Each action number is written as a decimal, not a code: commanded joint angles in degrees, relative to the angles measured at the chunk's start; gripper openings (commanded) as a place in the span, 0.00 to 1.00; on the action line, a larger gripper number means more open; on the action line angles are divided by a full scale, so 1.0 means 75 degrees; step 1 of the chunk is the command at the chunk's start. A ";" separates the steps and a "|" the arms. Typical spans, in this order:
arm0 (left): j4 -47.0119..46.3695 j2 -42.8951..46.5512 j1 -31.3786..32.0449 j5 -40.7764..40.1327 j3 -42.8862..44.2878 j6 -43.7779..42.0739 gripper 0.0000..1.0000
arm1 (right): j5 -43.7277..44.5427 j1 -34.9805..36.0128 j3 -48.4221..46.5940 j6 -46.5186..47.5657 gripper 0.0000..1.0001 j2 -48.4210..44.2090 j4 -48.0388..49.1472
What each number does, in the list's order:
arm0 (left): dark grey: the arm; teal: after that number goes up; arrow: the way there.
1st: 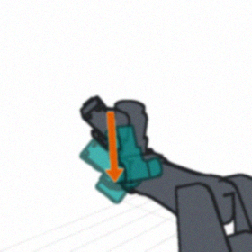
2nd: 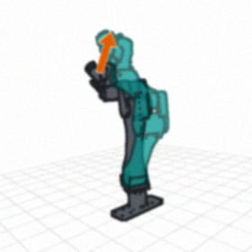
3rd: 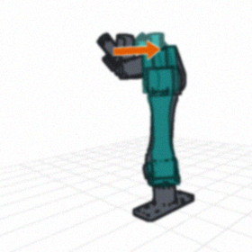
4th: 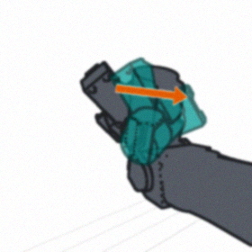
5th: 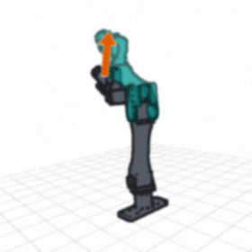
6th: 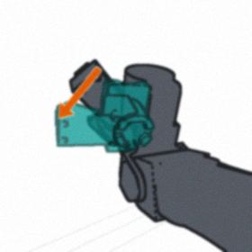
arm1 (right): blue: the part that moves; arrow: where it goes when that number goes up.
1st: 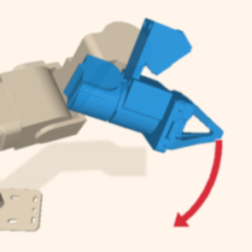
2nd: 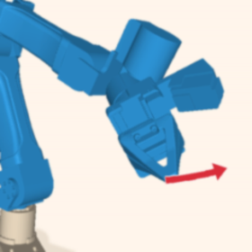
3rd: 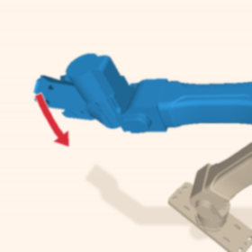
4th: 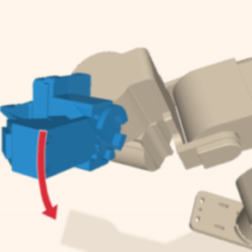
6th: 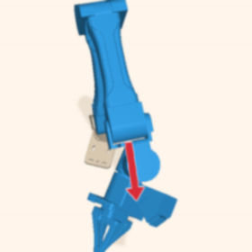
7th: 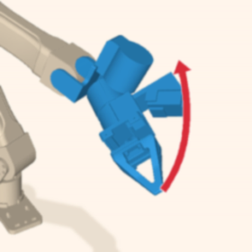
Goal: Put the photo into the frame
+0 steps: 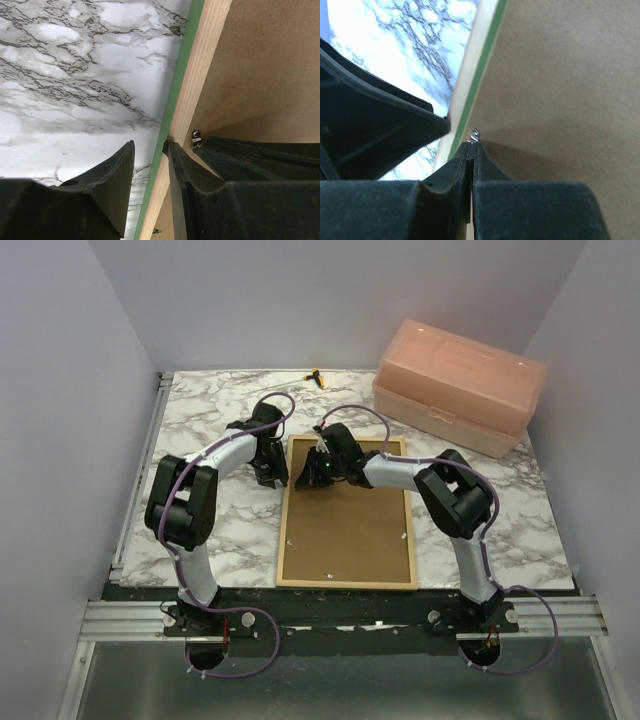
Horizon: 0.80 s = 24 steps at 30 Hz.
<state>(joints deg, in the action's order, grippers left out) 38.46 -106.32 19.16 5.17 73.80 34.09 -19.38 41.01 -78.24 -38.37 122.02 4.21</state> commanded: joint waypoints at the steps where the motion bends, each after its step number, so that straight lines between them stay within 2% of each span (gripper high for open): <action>1: 0.0227 -0.0175 0.0083 0.0014 0.0179 -0.0068 0.35 | -0.0103 -0.0184 0.0423 -0.0193 0.06 -0.0384 0.0290; 14: 0.0333 -0.0226 0.0077 0.0049 0.0314 -0.0115 0.34 | -0.0544 -0.0186 0.0008 0.0050 0.01 0.0332 -0.0229; 24: 0.0310 -0.0319 0.0139 0.0163 0.0386 -0.0139 0.35 | -0.0427 0.0086 -0.0251 0.0158 0.00 0.0649 -0.0544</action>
<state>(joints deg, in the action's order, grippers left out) 40.07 -107.37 19.27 5.19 75.44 33.63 -23.03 40.07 -78.74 -38.92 123.28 4.40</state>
